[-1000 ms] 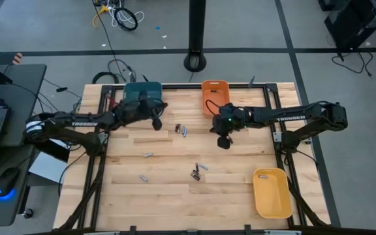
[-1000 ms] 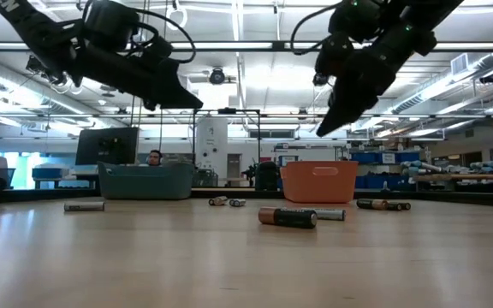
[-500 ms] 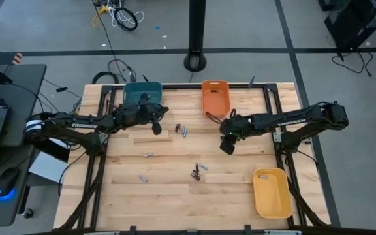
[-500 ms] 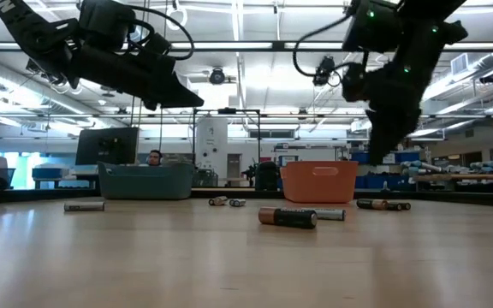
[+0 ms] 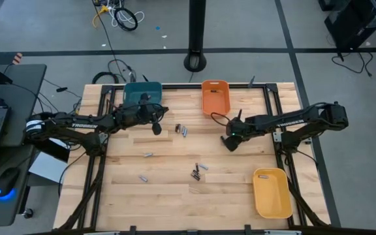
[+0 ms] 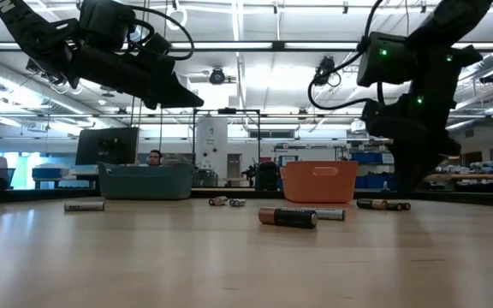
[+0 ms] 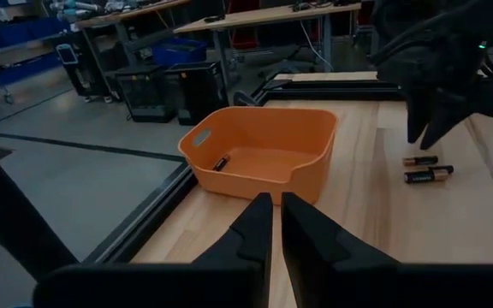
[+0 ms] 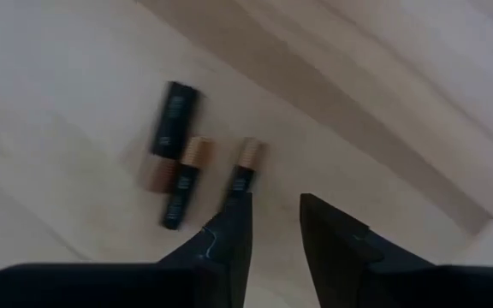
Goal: Sort batteries
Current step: Put the small black battery into the orange bin
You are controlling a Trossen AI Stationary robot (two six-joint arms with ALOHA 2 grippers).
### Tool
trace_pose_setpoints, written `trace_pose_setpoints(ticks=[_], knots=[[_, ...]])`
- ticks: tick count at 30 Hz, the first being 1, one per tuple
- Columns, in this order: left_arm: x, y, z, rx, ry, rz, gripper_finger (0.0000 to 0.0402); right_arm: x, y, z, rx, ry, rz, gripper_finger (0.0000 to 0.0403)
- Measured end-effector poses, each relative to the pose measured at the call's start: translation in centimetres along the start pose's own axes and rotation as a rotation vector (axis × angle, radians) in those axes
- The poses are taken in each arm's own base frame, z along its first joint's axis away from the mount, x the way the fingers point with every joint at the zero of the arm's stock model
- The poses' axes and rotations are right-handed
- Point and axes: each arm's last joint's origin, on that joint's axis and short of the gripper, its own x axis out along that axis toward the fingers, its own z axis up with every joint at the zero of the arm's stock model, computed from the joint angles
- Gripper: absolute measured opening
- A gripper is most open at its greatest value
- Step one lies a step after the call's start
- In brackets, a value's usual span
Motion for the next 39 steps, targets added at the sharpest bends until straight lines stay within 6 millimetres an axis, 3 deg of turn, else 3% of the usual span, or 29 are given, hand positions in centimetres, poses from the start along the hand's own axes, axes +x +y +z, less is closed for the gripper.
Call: trace_pose_setpoints(ticks=[28, 33, 39], knots=[[0.0, 0.0, -0.1, -0.002, 0.005, -0.001, 0.0035, 2.0, -0.3, -2.1, -0.023, -0.064, 0.047, 0.0123], [0.0, 0.0, -0.1, -0.003, 0.006, -0.001, 0.0035, 2.1, -0.4, -2.1, -0.082, -0.068, 0.036, 0.0109], [0.0, 0.0, -0.1, -0.003, 0.006, -0.002, 0.0035, 2.1, -0.4, -2.1, -0.131, -0.069, 0.025, 0.0064]])
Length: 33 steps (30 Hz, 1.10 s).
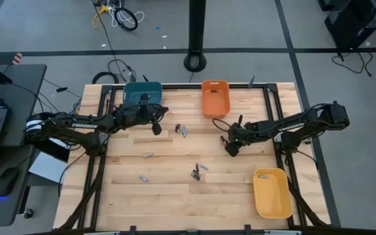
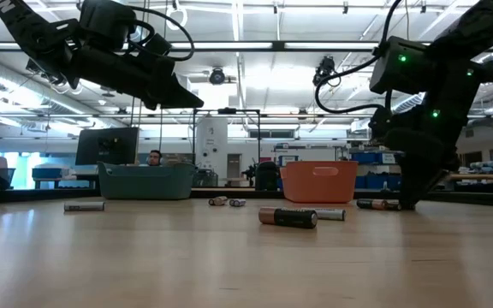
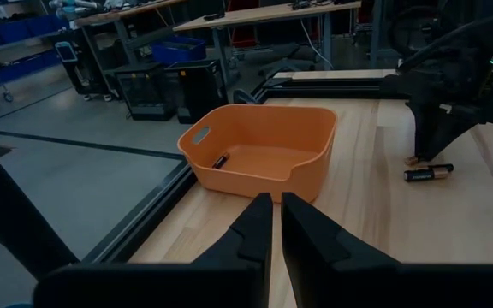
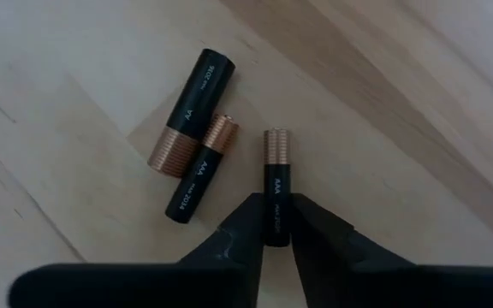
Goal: Sort batteries
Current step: Put the small black battery into the orange bin
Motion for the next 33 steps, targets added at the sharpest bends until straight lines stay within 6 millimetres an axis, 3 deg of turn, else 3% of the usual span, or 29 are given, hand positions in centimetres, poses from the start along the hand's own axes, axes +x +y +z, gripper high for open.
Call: trace_pose_setpoints(ticks=[5, 33], knots=[[0.0, 0.0, 0.0, 0.0, 0.0, 0.0, 0.0035, 0.0, 0.0, 0.0, -0.038, 0.005, -0.005, 0.0042], [0.0, 0.0, 0.0, 0.0, 0.001, 0.0, 0.0035, -1.2, 0.5, 1.2, -0.077, 0.014, -0.043, 0.0048]])
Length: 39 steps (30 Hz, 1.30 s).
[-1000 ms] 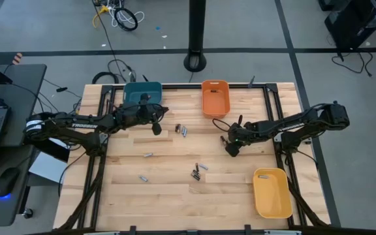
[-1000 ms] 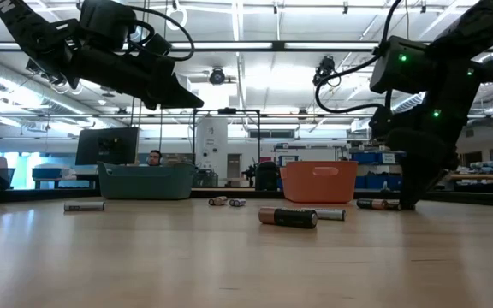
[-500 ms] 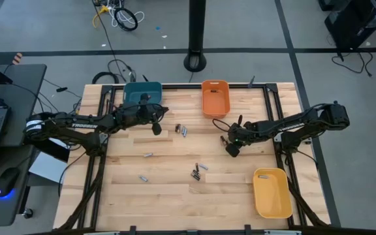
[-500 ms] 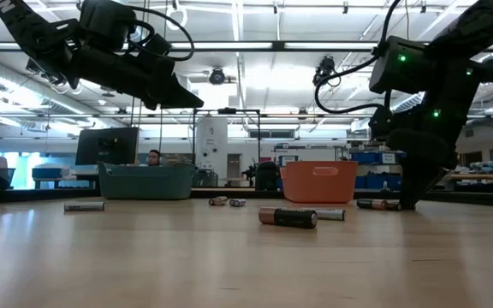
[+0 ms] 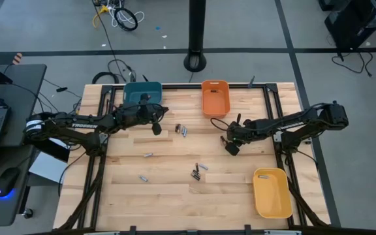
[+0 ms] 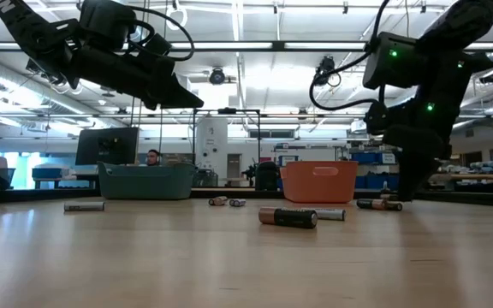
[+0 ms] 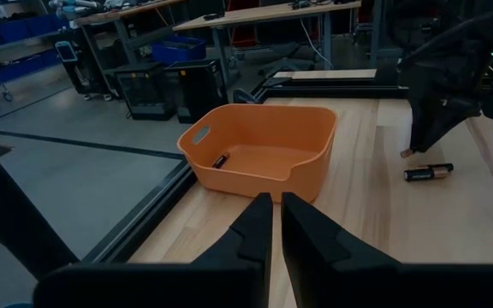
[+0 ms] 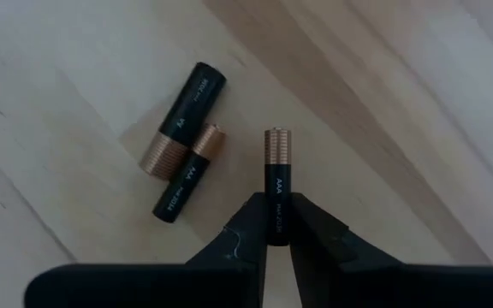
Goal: Sort batteries
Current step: Put the small black battery into the orange bin
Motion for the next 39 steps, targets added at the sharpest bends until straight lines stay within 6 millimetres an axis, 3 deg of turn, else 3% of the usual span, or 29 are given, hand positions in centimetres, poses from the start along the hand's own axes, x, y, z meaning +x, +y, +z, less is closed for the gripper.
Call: trace_pose_setpoints(ticks=[11, 19, 24, 32, 39], knots=[[0.0, 0.0, 0.0, 0.001, -0.001, 0.0, 0.0035, -2.5, 1.2, 2.5, -0.122, -0.029, 0.036, 0.0048], [0.0, 0.0, 0.0, 0.003, -0.001, 0.0, 0.0035, -5.7, 1.7, 6.9, -0.237, -0.184, 0.071, 0.0048], [0.0, 0.0, 0.0, 0.004, -0.001, 0.0, 0.0035, -7.3, -0.2, 10.0, -0.286, -0.268, 0.032, 0.0048], [0.0, 0.0, 0.0, 0.004, -0.001, 0.0, 0.0035, -8.4, -5.2, 13.5, -0.31, -0.332, -0.036, 0.0048], [0.0, 0.0, 0.1, 0.004, -0.009, 0.002, 0.0035, -6.3, -7.5, 15.0, -0.336, -0.278, -0.03, 0.0048]])
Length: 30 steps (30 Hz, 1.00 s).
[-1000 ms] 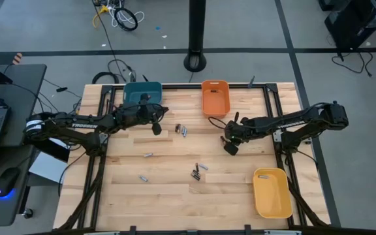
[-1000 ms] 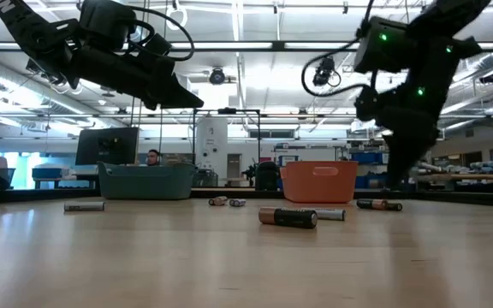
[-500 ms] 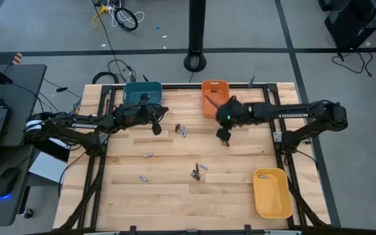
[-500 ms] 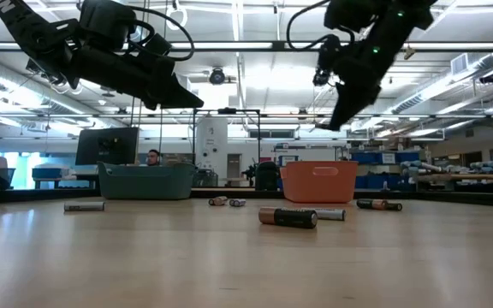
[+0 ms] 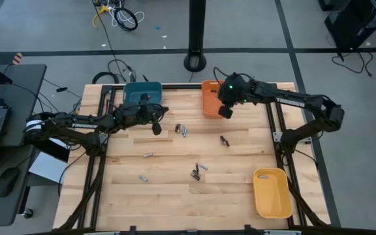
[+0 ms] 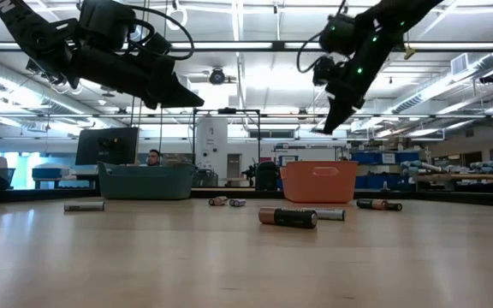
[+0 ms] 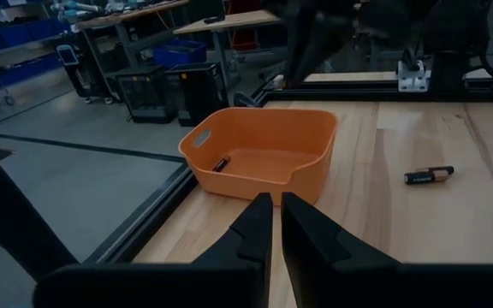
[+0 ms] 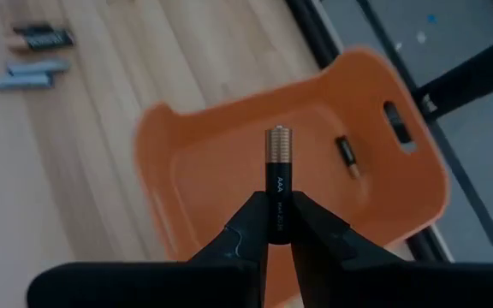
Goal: Sort batteries
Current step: Put the small black battery into the orange bin
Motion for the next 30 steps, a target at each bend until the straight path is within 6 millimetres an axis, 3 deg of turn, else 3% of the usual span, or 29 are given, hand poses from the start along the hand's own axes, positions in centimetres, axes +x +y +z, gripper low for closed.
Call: trace_pose_setpoints(ticks=[13, 30], knots=[[0.0, 0.0, 0.1, 0.003, -0.005, 0.001, 0.0035, 6.6, -1.1, 3.3, -0.183, 0.222, 0.067, 0.0048], [0.0, 0.0, 0.0, 0.025, 0.002, 0.0, 0.0035, 13.3, -1.6, 1.0, -0.303, 0.399, 0.16, 0.0048]])
